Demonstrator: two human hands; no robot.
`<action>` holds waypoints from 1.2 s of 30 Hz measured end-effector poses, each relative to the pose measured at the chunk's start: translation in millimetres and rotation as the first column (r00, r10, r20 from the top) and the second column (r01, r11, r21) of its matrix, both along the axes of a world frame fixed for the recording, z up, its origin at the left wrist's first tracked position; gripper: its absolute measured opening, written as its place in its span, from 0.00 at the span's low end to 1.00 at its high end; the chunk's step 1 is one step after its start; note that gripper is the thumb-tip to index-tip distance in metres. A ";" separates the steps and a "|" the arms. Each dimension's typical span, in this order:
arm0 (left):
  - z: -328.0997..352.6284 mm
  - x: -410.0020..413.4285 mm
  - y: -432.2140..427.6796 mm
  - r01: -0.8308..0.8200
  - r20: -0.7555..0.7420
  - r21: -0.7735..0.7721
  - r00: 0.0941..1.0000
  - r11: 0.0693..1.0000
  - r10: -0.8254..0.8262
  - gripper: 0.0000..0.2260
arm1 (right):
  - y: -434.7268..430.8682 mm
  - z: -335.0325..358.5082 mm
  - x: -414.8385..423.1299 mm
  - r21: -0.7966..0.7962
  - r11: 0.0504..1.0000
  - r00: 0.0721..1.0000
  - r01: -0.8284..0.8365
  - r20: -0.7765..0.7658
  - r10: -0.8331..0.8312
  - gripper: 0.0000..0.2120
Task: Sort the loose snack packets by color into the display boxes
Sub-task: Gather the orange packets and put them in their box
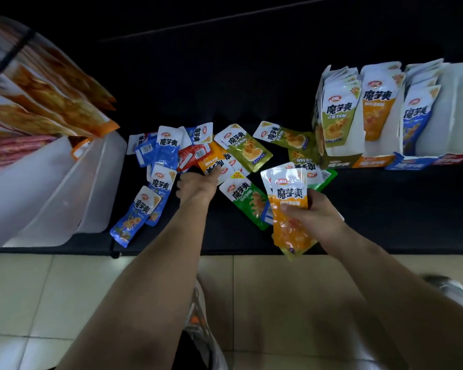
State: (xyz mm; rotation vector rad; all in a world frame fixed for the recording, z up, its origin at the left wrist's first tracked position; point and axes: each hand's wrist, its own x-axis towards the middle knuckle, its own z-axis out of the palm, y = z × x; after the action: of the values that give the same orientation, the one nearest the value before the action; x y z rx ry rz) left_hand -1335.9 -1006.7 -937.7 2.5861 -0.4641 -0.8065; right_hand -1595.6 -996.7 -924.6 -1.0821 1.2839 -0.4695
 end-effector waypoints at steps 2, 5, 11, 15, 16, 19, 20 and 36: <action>0.0 -2.4 -7.3 0.010 0.044 0.072 0.999 0.997 -0.013 0.51 | -2.6 -5.8 -2.9 -0.001 1.000 1.000 0.018 -0.001 -0.018 0.15; -0.2 -3.9 -1.5 0.093 0.072 0.138 0.992 0.986 -0.104 0.48 | -4.4 -11.8 -1.7 0.008 0.999 0.999 0.040 -0.024 -0.039 0.14; -8.1 23.0 52.1 0.071 0.038 0.018 0.997 0.997 -0.071 0.26 | 3.4 -4.2 17.0 0.014 0.999 0.999 0.036 -0.025 -0.035 0.11; 2.9 36.4 84.8 0.077 0.062 0.034 0.995 0.996 -0.079 0.22 | 12.5 13.6 27.8 -0.003 1.000 1.000 0.009 -0.005 -0.009 0.09; 4.2 35.9 88.5 0.079 0.047 0.041 0.996 0.996 -0.081 0.23 | 15.1 17.7 29.1 -0.007 1.000 1.000 0.000 -0.011 0.000 0.09; 3.2 25.2 87.5 0.062 -0.007 0.113 0.998 0.992 -0.061 0.37 | 21.5 21.8 31.6 -0.004 1.000 0.999 -0.030 -0.021 0.030 0.12; 2.9 19.8 83.8 0.058 -0.001 0.164 0.998 0.985 -0.059 0.44 | 23.4 22.1 31.5 -0.001 0.999 0.999 -0.039 -0.025 0.039 0.12; 55.1 23.7 137.8 0.010 -0.033 -0.374 0.999 0.927 -0.024 0.21 | 34.2 36.7 51.9 0.034 0.989 0.989 -0.143 -0.018 0.144 0.09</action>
State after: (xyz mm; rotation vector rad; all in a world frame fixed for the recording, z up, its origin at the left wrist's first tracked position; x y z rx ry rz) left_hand -1312.1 -868.8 -882.6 2.2135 -0.5697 -0.6923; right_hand -1543.7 -962.5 -887.9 -1.1458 1.2180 -0.3285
